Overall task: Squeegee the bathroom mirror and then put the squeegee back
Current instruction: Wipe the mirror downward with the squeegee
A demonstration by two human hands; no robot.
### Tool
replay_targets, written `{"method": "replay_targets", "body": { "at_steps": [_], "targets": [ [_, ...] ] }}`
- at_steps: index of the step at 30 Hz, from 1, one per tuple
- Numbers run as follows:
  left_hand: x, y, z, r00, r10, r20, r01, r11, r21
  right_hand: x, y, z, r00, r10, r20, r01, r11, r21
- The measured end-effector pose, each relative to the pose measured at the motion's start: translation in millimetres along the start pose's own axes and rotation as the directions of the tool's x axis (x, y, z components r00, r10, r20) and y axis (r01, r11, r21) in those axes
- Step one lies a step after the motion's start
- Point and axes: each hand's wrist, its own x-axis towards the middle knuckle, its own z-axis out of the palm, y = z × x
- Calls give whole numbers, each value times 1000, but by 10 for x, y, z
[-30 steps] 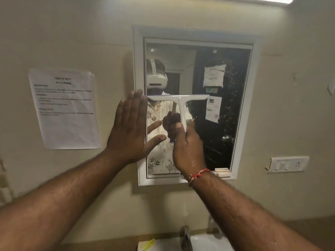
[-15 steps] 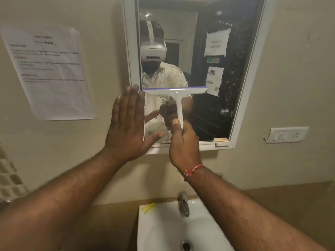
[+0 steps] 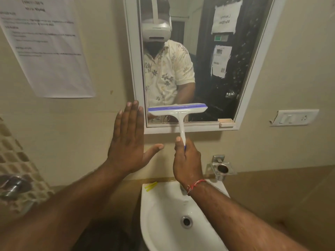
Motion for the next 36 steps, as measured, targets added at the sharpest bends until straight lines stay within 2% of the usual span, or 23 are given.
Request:
{"method": "replay_targets", "body": {
  "at_steps": [7, 13, 21, 36],
  "targets": [
    [-222, 29, 46, 999, -21, 42, 22, 1000, -7, -57, 83, 30, 1000, 15, -2, -15, 1000, 13],
    [-316, 46, 33, 999, -24, 47, 25, 1000, -18, -253, 293, 86, 990, 132, 55, -135, 989, 61],
    [-375, 55, 28, 997, -25, 67, 27, 999, -33, -263, 219, 72, 990, 140, 36, -143, 984, 108],
    [156, 99, -284, 993, 14, -116, -18, 999, -35, 162, -475, -543, 998, 11, -57, 0, 983, 186]
  ]
}}
